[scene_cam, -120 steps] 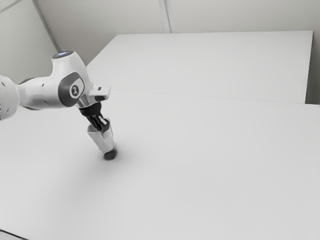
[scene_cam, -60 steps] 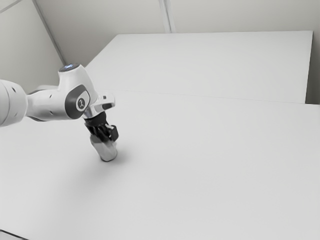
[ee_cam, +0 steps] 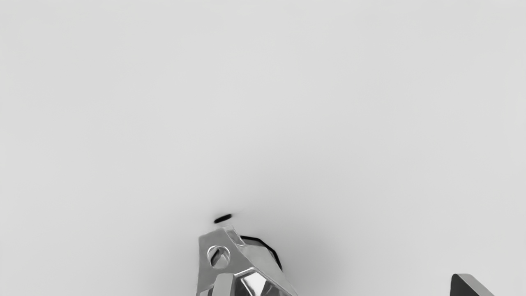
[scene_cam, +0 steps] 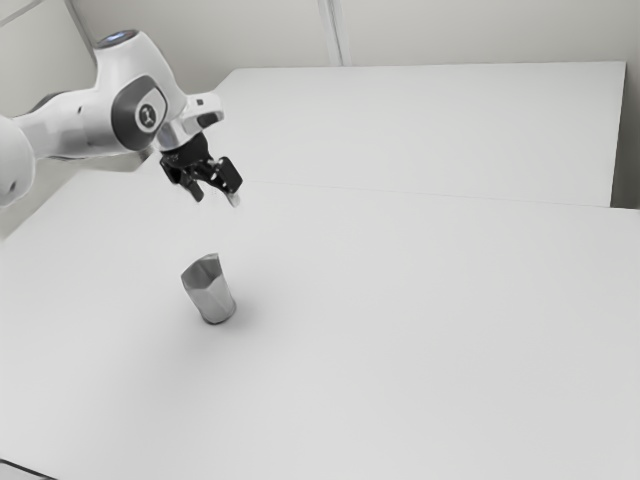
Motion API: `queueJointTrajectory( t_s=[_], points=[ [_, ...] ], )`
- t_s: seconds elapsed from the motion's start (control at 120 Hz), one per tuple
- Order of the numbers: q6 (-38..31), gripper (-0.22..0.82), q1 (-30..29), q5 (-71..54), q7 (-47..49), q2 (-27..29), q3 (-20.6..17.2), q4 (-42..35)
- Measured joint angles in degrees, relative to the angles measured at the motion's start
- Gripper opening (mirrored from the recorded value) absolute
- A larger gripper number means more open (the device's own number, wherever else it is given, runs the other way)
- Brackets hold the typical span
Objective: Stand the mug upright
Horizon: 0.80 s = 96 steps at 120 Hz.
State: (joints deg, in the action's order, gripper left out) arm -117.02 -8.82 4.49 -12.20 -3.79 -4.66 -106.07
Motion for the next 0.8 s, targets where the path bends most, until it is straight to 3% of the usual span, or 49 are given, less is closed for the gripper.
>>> queueJointTrajectory(
  t_s=[0.325, 0.533, 0.8],
  points=[
    [17.63, 0.6, 0.54, -0.39, 1.91, -5.98, 0.75, 23.61],
    [23.77, 0.6, 0.68, -0.87, 2.57, -5.08, 0.79, 26.01],
    [26.08, 0.6, 0.27, -0.53, 3.24, -4.6, 0.79, 26.05]
  ],
)
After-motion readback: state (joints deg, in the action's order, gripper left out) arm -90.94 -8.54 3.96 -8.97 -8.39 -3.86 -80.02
